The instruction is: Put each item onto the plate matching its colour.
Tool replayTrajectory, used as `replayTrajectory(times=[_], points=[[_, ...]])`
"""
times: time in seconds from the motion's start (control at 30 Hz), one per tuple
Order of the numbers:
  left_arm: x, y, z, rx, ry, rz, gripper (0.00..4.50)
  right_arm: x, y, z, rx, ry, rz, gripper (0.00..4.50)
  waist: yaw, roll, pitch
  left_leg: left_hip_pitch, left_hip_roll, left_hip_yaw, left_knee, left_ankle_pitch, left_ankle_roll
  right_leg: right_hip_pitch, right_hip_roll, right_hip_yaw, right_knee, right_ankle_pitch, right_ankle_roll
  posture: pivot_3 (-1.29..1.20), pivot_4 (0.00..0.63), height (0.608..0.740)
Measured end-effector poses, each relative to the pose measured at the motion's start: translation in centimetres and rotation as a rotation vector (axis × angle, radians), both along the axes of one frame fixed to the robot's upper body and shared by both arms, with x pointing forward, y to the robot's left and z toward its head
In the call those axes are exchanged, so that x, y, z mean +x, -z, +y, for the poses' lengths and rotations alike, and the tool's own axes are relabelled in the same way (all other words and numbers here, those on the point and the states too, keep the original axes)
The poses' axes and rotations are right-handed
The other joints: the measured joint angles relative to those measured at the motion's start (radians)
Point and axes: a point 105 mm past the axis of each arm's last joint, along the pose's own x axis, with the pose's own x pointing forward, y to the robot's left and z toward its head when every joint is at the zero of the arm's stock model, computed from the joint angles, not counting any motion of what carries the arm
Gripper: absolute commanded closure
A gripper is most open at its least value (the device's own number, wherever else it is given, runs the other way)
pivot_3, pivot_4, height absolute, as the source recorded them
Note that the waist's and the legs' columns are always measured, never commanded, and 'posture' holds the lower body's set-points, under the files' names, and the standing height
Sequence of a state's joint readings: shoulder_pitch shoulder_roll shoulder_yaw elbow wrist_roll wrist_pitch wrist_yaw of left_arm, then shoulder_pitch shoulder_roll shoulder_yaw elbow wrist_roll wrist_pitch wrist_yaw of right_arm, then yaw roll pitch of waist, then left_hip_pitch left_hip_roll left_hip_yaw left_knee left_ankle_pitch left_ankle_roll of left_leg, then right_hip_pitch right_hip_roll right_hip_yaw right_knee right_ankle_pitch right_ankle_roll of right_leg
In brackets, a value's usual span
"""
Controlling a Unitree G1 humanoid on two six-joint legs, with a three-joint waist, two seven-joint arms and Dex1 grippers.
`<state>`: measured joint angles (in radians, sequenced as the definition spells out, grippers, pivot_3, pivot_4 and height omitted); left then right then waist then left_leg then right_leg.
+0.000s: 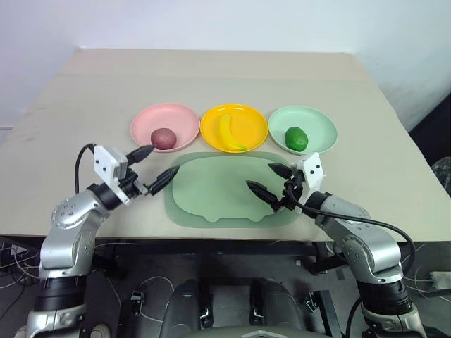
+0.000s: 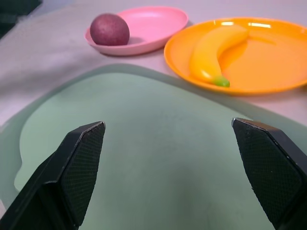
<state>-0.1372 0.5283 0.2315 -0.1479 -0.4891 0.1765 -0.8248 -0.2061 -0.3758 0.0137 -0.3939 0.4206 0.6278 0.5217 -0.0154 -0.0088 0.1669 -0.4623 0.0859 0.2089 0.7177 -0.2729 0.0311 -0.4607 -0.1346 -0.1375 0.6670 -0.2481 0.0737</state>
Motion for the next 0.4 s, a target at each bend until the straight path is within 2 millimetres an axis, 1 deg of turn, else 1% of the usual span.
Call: replayTrajectory(times=[0.13,0.27,0.4], points=[[-1.3,1.6,0.7,0.009,-0.019,0.022,0.02,-0.2,-0.2,0.0,0.009,-0.016,-0.024,0.0,0.0,0.0,0.0,0.0,0.0,0.0,0.0,0.0,-0.001,0.0,0.0,0.0,0.0,0.0,0.0,0.0,0.15,0.695],[-1.8,1.9,0.9,0.013,-0.028,0.005,0.02,-0.4,-0.5,0.0,-0.001,-0.049,-0.054,0.0,0.001,0.0,0.0,0.0,0.0,0.0,0.0,-0.001,0.0,0.0,0.0,0.0,-0.001,-0.002,-0.003,0.0,0.15,0.695],[-2.1,2.5,0.9,0.007,-0.04,0.017,0.02,-0.8,0.3,-0.4,-0.014,-0.075,-0.044,0.0,0.0,0.0,0.0,0.0,0.0,0.0,0.0,-0.001,0.0,0.0,0.0,0.0,-0.001,-0.002,-0.003,0.0,0.15,0.695]])
